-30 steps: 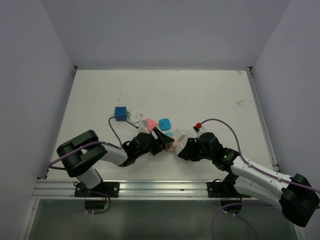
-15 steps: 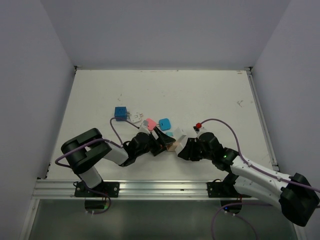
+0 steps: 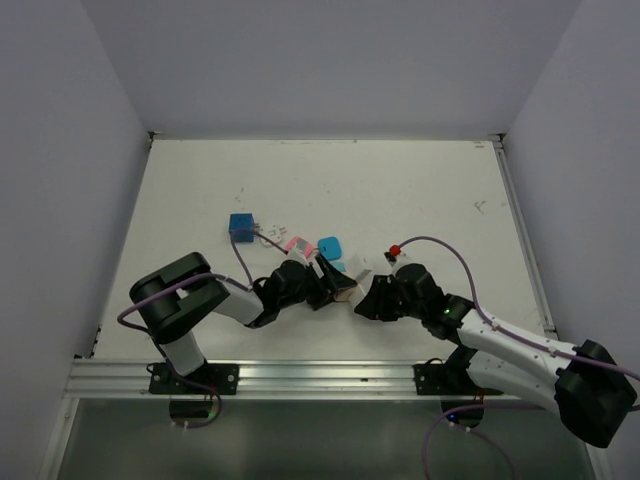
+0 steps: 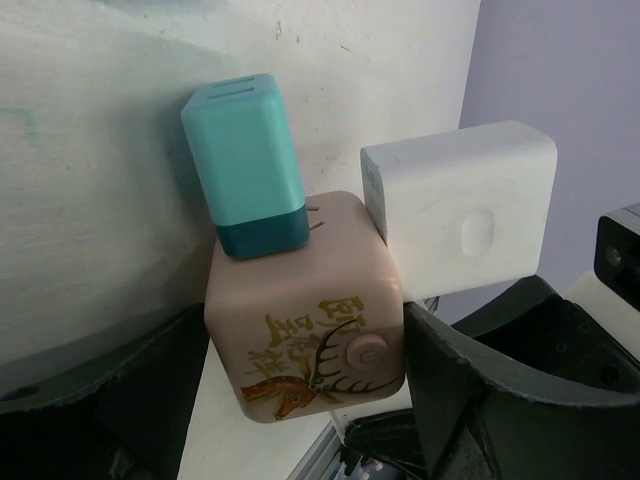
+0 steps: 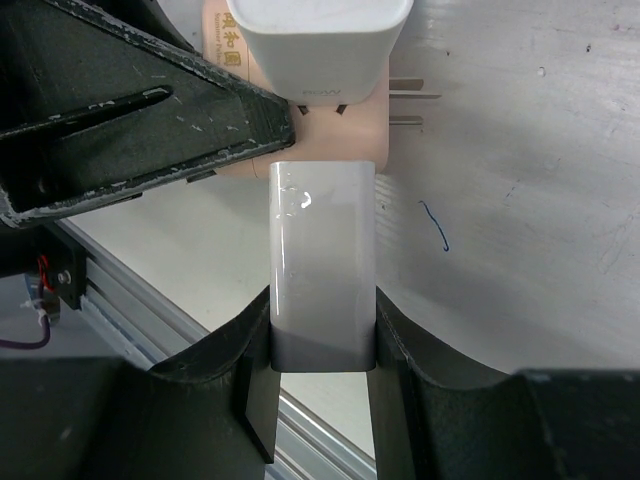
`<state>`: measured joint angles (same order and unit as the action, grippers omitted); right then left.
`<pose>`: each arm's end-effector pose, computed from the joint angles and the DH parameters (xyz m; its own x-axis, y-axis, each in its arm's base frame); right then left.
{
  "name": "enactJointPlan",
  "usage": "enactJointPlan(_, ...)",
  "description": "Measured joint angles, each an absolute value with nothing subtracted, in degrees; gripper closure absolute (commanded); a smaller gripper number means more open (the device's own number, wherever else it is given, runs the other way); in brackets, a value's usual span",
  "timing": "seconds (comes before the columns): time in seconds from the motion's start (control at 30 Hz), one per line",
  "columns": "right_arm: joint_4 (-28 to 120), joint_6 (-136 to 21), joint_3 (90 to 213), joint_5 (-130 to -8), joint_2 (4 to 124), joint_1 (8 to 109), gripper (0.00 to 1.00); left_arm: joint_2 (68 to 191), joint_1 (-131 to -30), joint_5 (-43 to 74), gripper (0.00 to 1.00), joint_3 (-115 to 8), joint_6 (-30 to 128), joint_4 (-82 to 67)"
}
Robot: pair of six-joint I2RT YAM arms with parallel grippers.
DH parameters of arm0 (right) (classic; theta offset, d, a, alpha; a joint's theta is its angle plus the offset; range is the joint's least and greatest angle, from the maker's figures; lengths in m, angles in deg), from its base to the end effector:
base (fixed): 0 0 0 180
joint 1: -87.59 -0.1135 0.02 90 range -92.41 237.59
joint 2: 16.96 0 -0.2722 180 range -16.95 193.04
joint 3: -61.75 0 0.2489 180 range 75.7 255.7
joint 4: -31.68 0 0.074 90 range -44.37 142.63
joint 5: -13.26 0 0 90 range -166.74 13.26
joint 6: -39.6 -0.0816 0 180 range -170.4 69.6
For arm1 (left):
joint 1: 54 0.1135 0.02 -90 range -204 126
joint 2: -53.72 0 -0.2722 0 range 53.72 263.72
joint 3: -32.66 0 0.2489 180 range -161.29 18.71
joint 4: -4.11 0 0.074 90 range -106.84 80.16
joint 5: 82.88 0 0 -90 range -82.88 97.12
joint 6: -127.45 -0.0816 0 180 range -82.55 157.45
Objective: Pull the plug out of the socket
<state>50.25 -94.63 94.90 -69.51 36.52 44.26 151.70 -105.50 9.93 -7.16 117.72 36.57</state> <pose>0.1472 0.1529 0.1485 -0.8519 0.1477 -0.5025 -0.2202 0.7695 0.5995 0.2018 -0.2601 0.1042 -0.8432 -0.5214 -0.1313 -0.1293 0.4337 -0.8917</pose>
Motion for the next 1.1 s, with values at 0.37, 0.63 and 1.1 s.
enactJointPlan(0.37,50.53,-93.47,94.90,-69.51,36.89,44.52,1.00,153.75,-105.79,11.35,0.67,-11.00,115.73,34.06)
enactJointPlan(0.63,52.89,-92.05,95.75,-68.18,35.75,44.50,1.00,151.21,-106.05,10.73,1.00,-10.26,115.93,31.43)
enactJointPlan(1.1,55.54,-88.38,98.31,-66.47,28.58,44.50,1.00,138.45,-106.75,4.48,1.00,-11.26,112.76,21.18)
